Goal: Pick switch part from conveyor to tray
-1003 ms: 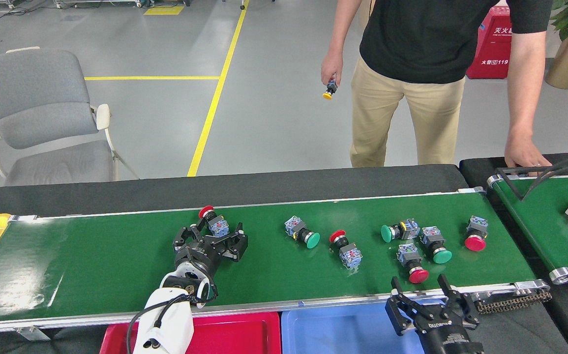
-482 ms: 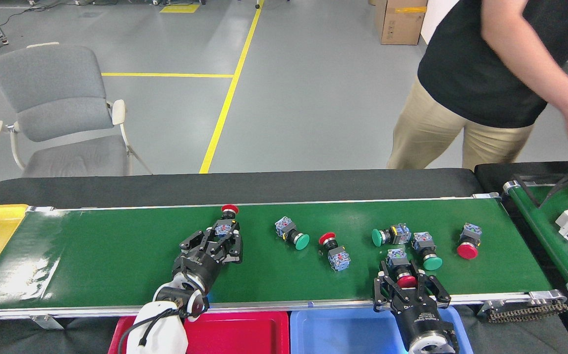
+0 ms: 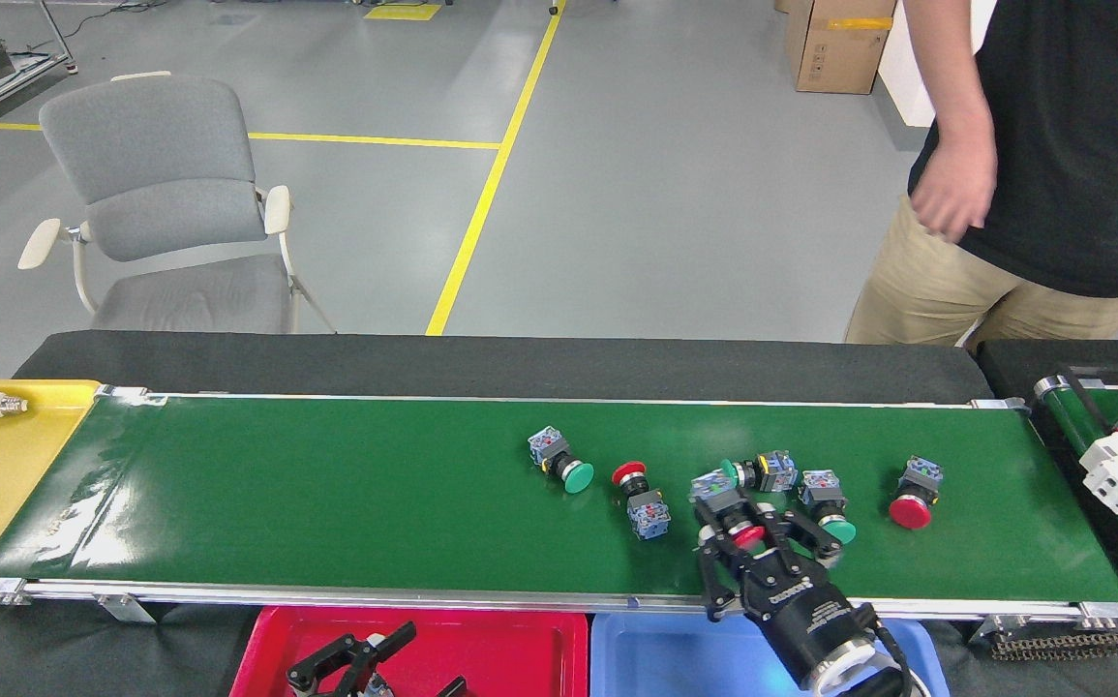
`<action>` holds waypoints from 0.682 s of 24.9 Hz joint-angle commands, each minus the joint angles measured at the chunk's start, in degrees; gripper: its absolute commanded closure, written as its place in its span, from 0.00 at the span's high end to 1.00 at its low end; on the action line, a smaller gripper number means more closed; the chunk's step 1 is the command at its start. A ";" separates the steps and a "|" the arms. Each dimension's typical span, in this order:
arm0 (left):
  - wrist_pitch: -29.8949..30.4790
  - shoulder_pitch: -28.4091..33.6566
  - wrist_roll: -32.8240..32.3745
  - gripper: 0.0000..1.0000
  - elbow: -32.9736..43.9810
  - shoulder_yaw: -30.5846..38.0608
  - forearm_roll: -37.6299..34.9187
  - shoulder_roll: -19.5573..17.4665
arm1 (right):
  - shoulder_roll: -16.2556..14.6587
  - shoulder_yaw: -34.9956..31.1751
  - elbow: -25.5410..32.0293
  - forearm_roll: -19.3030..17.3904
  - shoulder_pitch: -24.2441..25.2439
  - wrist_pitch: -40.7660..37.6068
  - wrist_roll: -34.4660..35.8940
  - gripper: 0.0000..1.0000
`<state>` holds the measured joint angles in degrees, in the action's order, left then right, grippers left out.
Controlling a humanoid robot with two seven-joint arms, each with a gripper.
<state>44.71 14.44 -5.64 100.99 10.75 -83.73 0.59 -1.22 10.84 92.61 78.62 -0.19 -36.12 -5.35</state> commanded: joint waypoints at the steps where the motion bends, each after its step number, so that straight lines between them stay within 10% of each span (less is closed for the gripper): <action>1: -2.08 -1.96 0.90 0.99 0.62 5.33 0.23 1.43 | 0.51 3.66 0.46 -0.13 0.01 -8.26 -0.02 0.85; 2: -5.60 -2.58 0.90 0.99 0.18 7.53 0.14 1.17 | 0.51 5.42 -0.06 -0.04 0.01 -8.18 -0.02 1.00; 11: -12.55 -3.19 0.90 0.99 -3.43 17.20 0.06 -2.17 | 2.01 6.83 -2.70 -0.31 0.10 1.32 0.07 0.99; 17: -13.07 -4.33 0.19 0.99 -1.23 6.92 -0.21 -2.00 | 3.68 -11.45 2.13 -0.75 8.89 20.13 8.25 0.99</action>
<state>32.19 11.02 -5.15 98.75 19.90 -83.83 -1.07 1.53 2.43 93.43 78.06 7.40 -21.95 -0.67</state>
